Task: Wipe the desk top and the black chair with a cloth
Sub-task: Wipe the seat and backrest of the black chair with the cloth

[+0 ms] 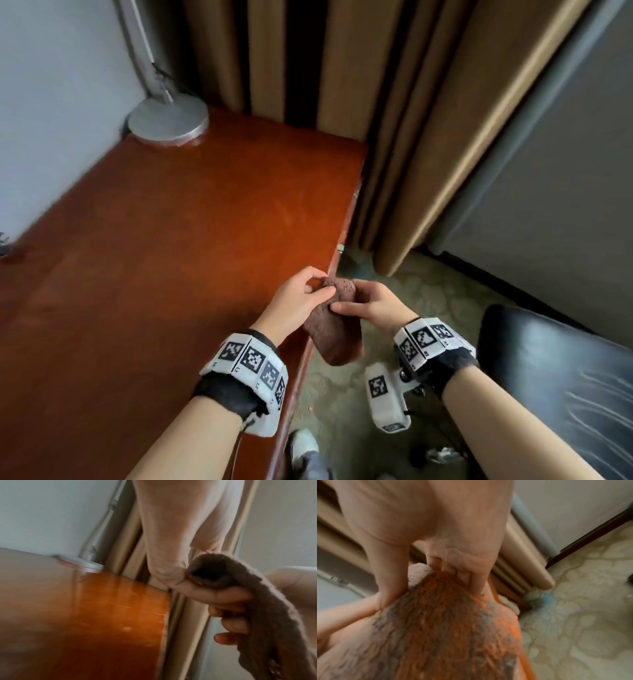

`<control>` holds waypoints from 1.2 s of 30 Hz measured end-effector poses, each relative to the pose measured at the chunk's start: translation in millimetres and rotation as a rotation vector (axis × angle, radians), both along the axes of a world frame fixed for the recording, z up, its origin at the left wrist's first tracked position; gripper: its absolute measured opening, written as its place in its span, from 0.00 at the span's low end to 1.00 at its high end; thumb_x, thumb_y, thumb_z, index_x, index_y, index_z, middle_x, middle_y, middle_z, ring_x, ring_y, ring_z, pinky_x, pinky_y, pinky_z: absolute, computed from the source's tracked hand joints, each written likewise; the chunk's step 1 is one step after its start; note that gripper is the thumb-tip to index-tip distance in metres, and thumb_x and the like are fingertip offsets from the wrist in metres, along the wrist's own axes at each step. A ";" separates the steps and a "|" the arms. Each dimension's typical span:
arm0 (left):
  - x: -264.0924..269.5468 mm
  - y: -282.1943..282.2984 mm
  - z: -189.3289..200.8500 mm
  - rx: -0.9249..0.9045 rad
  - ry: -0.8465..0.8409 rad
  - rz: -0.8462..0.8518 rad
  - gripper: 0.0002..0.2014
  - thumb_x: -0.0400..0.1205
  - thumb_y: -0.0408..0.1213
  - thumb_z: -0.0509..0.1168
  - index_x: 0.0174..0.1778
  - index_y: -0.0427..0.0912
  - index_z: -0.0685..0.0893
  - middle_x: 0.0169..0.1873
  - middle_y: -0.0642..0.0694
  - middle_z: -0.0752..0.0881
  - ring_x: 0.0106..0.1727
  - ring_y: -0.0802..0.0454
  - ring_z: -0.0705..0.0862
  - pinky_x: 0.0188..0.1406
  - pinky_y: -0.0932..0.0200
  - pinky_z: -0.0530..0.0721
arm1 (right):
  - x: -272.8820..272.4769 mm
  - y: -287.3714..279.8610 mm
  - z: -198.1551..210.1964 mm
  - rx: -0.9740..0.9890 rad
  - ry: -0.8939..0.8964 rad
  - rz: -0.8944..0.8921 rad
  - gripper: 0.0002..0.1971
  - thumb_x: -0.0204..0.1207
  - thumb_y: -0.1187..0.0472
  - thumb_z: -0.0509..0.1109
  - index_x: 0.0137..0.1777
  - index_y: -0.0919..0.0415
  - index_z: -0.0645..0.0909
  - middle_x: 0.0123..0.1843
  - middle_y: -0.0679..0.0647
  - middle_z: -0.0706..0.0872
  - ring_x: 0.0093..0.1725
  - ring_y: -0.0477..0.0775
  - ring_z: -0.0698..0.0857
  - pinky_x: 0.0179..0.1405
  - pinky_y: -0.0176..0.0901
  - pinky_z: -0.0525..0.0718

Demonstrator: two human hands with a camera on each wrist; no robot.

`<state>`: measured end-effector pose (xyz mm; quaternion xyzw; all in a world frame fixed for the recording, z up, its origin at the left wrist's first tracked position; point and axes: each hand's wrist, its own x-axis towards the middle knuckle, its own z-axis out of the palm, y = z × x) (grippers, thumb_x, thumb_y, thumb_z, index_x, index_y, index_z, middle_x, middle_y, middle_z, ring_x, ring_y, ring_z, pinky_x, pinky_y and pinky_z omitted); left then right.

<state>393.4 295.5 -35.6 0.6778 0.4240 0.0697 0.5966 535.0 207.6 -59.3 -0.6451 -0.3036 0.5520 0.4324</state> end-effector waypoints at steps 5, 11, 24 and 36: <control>97.0 -54.9 -5.7 -0.046 -0.028 -0.224 0.07 0.80 0.32 0.68 0.52 0.42 0.79 0.37 0.38 0.87 0.37 0.48 0.85 0.39 0.59 0.83 | 66.0 -93.0 -4.4 -0.027 -0.004 -0.287 0.15 0.70 0.70 0.75 0.54 0.74 0.80 0.43 0.57 0.86 0.43 0.49 0.84 0.48 0.41 0.83; 191.8 -155.6 -38.7 -0.060 0.064 -0.504 0.10 0.76 0.34 0.73 0.49 0.46 0.81 0.39 0.41 0.87 0.37 0.51 0.84 0.33 0.64 0.78 | 125.2 -230.8 -33.8 -0.121 -0.013 -0.556 0.10 0.69 0.73 0.75 0.44 0.61 0.81 0.36 0.51 0.87 0.33 0.40 0.85 0.38 0.33 0.82; 312.4 -349.4 -193.7 0.000 0.191 -0.619 0.19 0.71 0.22 0.72 0.37 0.51 0.74 0.38 0.47 0.84 0.42 0.49 0.85 0.46 0.64 0.81 | 202.6 -445.4 -170.9 -0.295 -0.049 -0.702 0.27 0.67 0.75 0.75 0.62 0.50 0.78 0.49 0.57 0.84 0.49 0.53 0.83 0.51 0.36 0.83; 340.2 -385.1 -315.6 0.380 0.044 -0.638 0.12 0.70 0.18 0.70 0.33 0.41 0.86 0.41 0.47 0.81 0.41 0.65 0.78 0.51 0.82 0.71 | 211.6 -451.7 -286.5 -0.444 -0.174 -0.942 0.24 0.67 0.71 0.76 0.62 0.54 0.80 0.38 0.45 0.81 0.38 0.48 0.81 0.44 0.20 0.76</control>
